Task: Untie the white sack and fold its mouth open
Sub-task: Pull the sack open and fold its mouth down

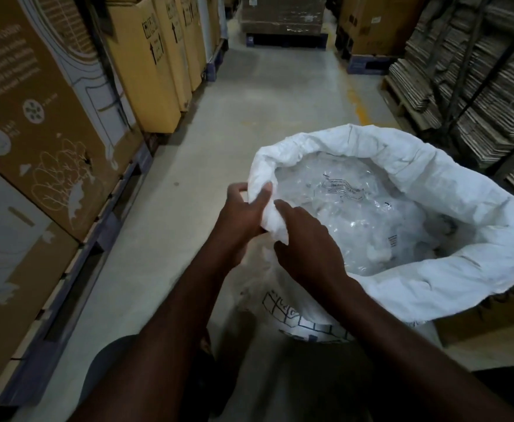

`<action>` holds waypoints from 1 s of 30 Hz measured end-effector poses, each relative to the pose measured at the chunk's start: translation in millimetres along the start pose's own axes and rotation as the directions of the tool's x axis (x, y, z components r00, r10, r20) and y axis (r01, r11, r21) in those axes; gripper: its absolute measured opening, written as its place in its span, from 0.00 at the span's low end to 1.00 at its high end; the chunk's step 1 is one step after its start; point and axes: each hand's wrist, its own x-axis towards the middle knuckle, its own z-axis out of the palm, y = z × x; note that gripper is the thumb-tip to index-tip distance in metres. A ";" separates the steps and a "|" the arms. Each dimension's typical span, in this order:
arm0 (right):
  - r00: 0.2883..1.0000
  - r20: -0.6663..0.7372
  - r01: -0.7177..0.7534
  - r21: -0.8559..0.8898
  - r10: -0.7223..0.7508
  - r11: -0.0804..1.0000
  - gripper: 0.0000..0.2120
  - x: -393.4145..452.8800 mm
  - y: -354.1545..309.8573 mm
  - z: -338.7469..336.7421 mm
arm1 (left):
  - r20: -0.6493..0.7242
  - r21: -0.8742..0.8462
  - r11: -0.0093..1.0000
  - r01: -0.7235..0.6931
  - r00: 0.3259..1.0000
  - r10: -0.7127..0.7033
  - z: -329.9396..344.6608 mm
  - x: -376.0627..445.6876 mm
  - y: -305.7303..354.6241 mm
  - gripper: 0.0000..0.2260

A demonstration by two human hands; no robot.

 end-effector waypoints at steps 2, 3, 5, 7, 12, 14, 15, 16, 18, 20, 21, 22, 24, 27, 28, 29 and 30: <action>0.999 -0.038 0.011 -0.148 -0.017 0.989 0.32 3.0 6.5 11.9 | -0.074 0.550 0.830 -0.091 0.985 0.157 -7.1 -5.1 -10.5 0.35; 0.997 -0.069 0.019 -0.169 -0.031 0.985 0.30 3.5 6.3 15.6 | -0.087 0.586 0.809 -0.053 0.988 0.128 -7.3 -9.1 -12.4 0.37; 0.990 -0.122 0.054 -0.146 -0.072 0.988 0.31 2.8 6.7 23.1 | -0.016 0.305 0.952 0.029 1.000 -0.026 -4.7 -14.4 -11.8 0.37; 0.988 -0.126 0.087 -0.060 -0.094 0.994 0.35 -0.2 7.4 25.5 | 0.097 -0.007 0.996 0.094 0.991 -0.093 1.3 -6.2 -21.6 0.28; 0.998 0.051 -0.054 0.297 0.041 0.953 0.52 -19.5 9.2 4.6 | 0.143 -0.368 0.927 0.069 0.990 -0.017 1.9 6.3 -35.0 0.16; 0.988 0.123 -0.125 0.276 0.094 0.953 0.61 -30.3 9.8 -7.6 | 0.160 -0.495 0.861 0.113 0.986 -0.037 2.9 8.0 -34.3 0.16; 0.981 0.157 -0.144 0.230 0.109 0.963 0.63 -35.5 9.1 -12.0 | 0.134 -0.506 0.853 0.130 0.988 -0.071 5.6 7.2 -32.9 0.16; 0.976 0.185 -0.145 0.176 0.112 0.974 0.66 -40.7 10.0 -13.6 | 0.101 -0.497 0.856 0.143 0.989 -0.106 10.5 5.5 -33.2 0.15; 0.982 0.176 -0.077 0.056 0.066 0.995 0.64 -49.8 12.4 -6.8 | 0.062 -0.492 0.851 0.180 0.983 -0.172 17.8 3.4 -33.8 0.12; 0.996 0.084 0.020 -0.117 -0.010 0.993 0.53 -54.7 16.9 4.1 | 0.057 -0.491 0.851 0.188 0.981 -0.184 20.4 0.4 -31.9 0.16; 0.999 0.037 0.039 -0.194 -0.032 0.980 0.47 -54.4 20.3 7.5 | 0.015 -0.398 0.906 0.143 0.989 -0.149 18.0 -1.1 -29.6 0.20; 0.999 -0.004 0.052 -0.245 -0.054 0.968 0.43 -52.7 23.7 8.3 | -0.045 -0.177 0.982 0.062 0.996 -0.071 12.3 -4.3 -25.1 0.26; 0.992 -0.059 0.088 -0.304 -0.111 0.948 0.37 -48.0 30.9 8.3 | -0.076 0.452 0.876 -0.171 0.971 0.229 -4.4 -12.6 -16.0 0.41; 0.983 -0.096 0.106 -0.392 -0.155 0.914 0.33 -41.1 38.9 9.7 | 0.272 0.854 0.244 -0.458 0.796 0.541 -23.4 -34.3 8.1 0.45; 0.981 -0.102 0.109 -0.408 -0.164 0.906 0.34 -39.6 40.6 9.5 | 0.441 0.836 0.099 -0.540 0.767 0.466 -24.8 -37.6 11.8 0.45; 0.980 -0.111 0.106 -0.421 -0.168 0.901 0.34 -38.4 42.2 8.9 | 0.556 0.805 0.011 -0.593 0.761 0.334 -22.8 -40.0 9.9 0.45; 0.977 -0.125 0.102 -0.437 -0.172 0.894 0.35 -37.3 43.8 7.7 | 0.612 0.783 -0.043 -0.620 0.758 0.225 -18.3 -41.5 4.2 0.45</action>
